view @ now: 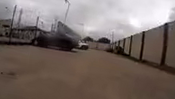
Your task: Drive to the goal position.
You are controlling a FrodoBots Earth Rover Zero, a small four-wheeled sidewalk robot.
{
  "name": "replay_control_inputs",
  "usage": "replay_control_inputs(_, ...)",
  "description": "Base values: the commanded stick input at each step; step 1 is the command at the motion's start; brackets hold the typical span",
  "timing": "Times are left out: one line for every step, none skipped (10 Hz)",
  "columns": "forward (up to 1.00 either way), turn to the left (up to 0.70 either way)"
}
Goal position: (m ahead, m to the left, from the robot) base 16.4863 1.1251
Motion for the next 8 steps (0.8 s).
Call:
replay_control_inputs(0.5,0.0)
replay_control_inputs(0.5,0.0)
replay_control_inputs(0.5,0.0)
replay_control_inputs(0.5,0.0)
replay_control_inputs(0.5,-0.11)
replay_control_inputs(0.5,-0.19)
replay_control_inputs(0.5,-0.08)
replay_control_inputs(0.5,0.0)
